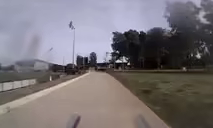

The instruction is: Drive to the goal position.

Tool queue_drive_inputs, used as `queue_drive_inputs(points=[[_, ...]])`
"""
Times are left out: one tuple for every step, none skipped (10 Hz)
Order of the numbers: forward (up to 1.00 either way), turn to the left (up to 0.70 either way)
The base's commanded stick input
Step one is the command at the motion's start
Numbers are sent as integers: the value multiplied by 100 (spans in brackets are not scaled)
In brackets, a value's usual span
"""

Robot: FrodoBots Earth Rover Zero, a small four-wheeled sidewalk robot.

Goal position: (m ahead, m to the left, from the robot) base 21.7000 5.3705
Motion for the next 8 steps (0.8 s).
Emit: queue_drive_inputs(points=[[100,0],[100,0],[100,0],[100,0],[100,0],[100,0],[100,0],[100,0]])
